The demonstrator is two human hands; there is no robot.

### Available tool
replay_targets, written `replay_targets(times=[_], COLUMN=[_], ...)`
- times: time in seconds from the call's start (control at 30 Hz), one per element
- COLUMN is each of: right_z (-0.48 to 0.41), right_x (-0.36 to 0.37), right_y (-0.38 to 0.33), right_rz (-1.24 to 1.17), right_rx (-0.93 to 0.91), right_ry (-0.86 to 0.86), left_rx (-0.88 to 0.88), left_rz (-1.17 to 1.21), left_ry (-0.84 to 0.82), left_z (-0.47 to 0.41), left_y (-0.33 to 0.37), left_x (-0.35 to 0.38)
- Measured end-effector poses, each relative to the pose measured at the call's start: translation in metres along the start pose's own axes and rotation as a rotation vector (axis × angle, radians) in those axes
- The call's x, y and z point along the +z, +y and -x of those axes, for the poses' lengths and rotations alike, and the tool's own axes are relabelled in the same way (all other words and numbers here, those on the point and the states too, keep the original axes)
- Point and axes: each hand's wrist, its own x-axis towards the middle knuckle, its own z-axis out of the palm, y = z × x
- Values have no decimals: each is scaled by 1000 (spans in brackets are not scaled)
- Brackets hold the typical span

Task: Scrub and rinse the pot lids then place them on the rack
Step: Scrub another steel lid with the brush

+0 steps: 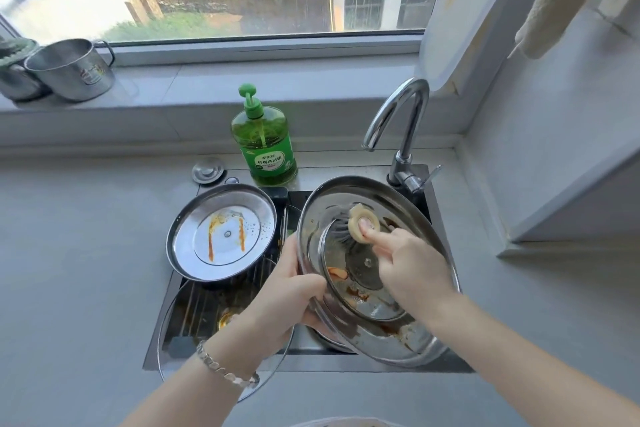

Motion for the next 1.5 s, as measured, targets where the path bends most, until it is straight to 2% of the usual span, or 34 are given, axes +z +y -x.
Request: replay_targets(times=[0.1, 0.23, 0.4, 0.53, 0.7, 0.8, 0.87, 1.0, 1.17, 1.27, 1.3, 1.43, 1.5], right_z=[22, -10, 20, -12, 24, -5, -4, 36, 19, 54, 57, 41, 48], right_x=[4, -7, 2, -5, 9, -2, -3, 7, -8, 5, 3, -9, -4], right_y=[-15, 9, -15, 19, -2, 32, 39, 13, 42, 14, 13, 40, 23], right_rz=[-67, 9, -108, 19, -68, 45, 65, 16, 133, 43, 55, 166, 151], right_rx=[-145, 75, -168, 64, -162, 73, 121, -139, 70, -165, -185, 6, -111], right_ry=[-59, -23, -54, -2, -43, 35, 55, -41, 40, -30, -36, -39, -37], left_rx=[2, -21, -1, -23, -8, -5, 2, 14, 49, 59, 66, 80, 73], left_rz=[5, -52, -48, -66, -25, -34, -46, -40, -11, 20, 31, 42, 37], left_ry=[3, 5, 10, -16, -6, -15, -7, 3, 37, 80, 94, 130, 129], left_z=[1, 0, -6, -3, 0, 5, 5, 3, 5, 6, 6, 6, 4], left_y=[0, 1, 2, 1, 2, 6, 8, 6, 8, 9, 9, 11, 10], left_x=[-3, -2, -5, -5, -6, -3, -1, -2, 0, -3, -5, -7, -5])
